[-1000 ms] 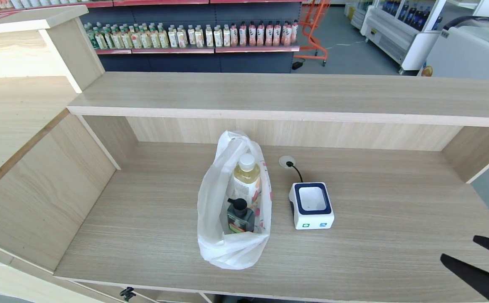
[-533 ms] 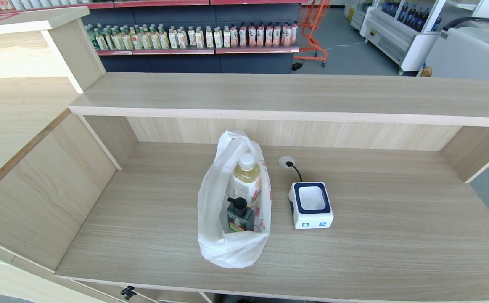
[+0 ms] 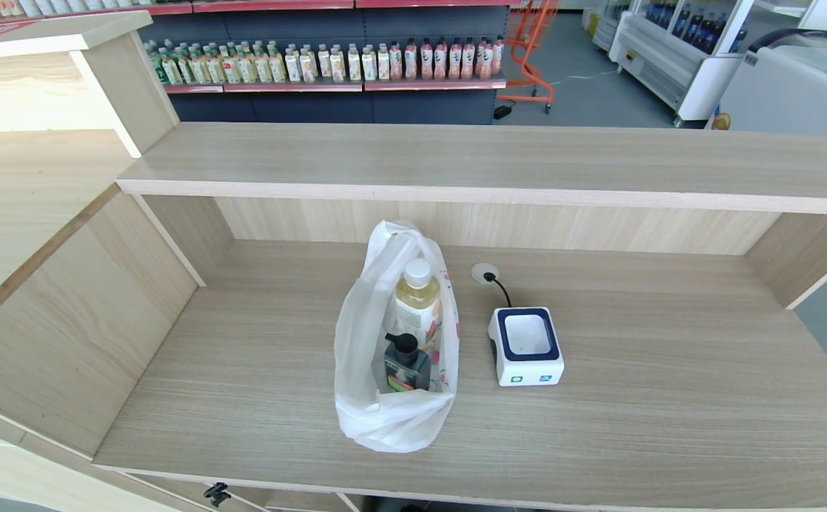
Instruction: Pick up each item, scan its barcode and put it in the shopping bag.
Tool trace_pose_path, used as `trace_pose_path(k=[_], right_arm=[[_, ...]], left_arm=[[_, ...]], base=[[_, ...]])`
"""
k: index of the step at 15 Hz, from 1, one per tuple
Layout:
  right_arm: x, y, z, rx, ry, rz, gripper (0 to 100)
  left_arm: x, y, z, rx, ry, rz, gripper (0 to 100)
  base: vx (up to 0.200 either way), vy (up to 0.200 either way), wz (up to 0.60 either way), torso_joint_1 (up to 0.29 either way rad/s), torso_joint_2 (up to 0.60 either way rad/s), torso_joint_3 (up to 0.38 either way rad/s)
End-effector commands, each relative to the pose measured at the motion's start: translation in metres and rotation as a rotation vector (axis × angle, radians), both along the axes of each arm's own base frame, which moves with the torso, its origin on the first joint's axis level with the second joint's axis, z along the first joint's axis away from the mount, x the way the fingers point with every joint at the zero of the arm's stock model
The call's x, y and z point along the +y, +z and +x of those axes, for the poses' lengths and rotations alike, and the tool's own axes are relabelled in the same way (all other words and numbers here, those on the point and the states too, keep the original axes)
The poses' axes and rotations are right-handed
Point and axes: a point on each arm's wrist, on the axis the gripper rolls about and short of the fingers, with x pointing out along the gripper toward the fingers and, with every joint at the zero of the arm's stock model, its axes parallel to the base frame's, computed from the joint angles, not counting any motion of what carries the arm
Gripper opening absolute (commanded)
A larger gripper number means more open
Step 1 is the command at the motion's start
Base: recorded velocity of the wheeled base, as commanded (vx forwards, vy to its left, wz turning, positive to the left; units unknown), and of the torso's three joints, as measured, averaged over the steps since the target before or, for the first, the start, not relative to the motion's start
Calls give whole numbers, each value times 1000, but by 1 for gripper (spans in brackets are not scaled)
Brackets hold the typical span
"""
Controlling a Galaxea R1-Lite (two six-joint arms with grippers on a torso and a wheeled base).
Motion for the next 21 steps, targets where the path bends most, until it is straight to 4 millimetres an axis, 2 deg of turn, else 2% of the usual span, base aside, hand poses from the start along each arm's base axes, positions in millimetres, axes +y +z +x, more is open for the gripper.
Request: trace_pose_path(k=[1, 7, 12, 16, 18, 21], right_arm=[[0, 0, 0, 2, 1, 1, 0], [0, 0, 0, 4, 1, -7, 0], [0, 0, 0, 2, 1, 1, 0], [0, 0, 0, 2, 1, 3, 0], [0, 0, 0, 2, 1, 1, 0], [0, 0, 0, 2, 1, 1, 0]], left_arm=[[0, 0, 0, 0, 1, 0, 100], [0, 0, 0, 1, 1, -1, 100], [0, 0, 0, 0, 1, 2, 100], [0, 0, 0, 0, 0, 5, 100], [0, 0, 0, 0, 1, 2, 100], [0, 0, 0, 0, 1, 2, 100]], base=[[0, 0, 0, 0, 0, 0], [0, 0, 0, 0, 0, 0], [0, -200, 0, 8, 0, 4], [0, 0, 0, 0, 0, 0], [200, 0, 0, 2, 2, 0], [0, 0, 0, 0, 0, 0]])
